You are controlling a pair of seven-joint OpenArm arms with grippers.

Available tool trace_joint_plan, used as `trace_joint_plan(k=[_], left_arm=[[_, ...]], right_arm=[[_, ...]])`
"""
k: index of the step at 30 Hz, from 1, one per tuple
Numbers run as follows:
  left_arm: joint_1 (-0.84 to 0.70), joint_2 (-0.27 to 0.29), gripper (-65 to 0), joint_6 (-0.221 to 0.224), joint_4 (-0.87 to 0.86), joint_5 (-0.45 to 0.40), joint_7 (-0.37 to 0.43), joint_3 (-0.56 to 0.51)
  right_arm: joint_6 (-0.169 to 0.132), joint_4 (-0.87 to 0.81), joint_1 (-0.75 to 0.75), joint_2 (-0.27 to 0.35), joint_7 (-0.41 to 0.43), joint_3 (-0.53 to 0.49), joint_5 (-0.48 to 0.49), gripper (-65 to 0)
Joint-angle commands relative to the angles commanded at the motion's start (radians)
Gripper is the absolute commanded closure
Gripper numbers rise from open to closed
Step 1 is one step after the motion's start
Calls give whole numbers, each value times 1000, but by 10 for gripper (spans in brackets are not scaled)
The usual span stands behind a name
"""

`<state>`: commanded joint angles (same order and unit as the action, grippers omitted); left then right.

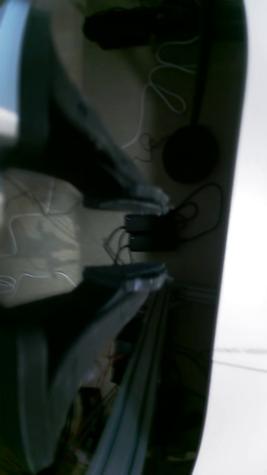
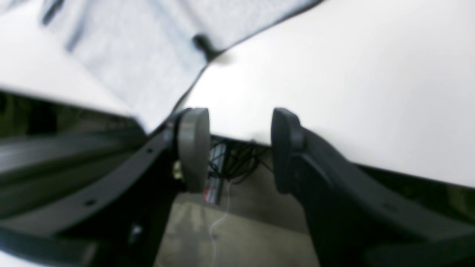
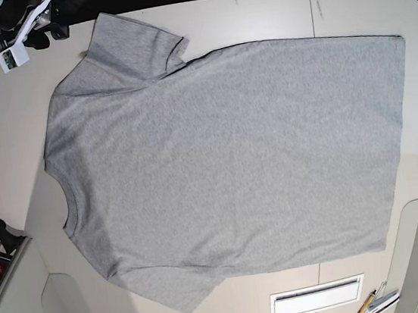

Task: Fold the T-shirt properly
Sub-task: 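Move both grippers to the shirt's side seam and grasp its edge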

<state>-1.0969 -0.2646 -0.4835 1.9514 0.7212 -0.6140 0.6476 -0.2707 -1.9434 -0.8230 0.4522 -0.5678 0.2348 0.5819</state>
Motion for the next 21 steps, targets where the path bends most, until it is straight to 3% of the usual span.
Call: trace_joint_plan(k=[2, 8, 11, 18, 21], left_arm=[[3, -5, -321, 0, 0, 0, -13, 0], [12, -5, -321, 0, 0, 0, -27, 2], [42, -6, -385, 0, 0, 0, -46, 2], [82, -47, -407, 0, 0, 1, -63, 2], [115, -55, -410, 0, 0, 0, -64, 6]], right_arm=[[-22, 35, 33, -29, -9, 0, 13, -305], [-23, 66, 56, -66, -8, -2, 27, -311], [-45, 113, 85, -90, -9, -9, 32, -311], [-104, 197, 130, -90, -17, -100, 67, -310], [-104, 197, 130, -90, -17, -163, 65, -310]])
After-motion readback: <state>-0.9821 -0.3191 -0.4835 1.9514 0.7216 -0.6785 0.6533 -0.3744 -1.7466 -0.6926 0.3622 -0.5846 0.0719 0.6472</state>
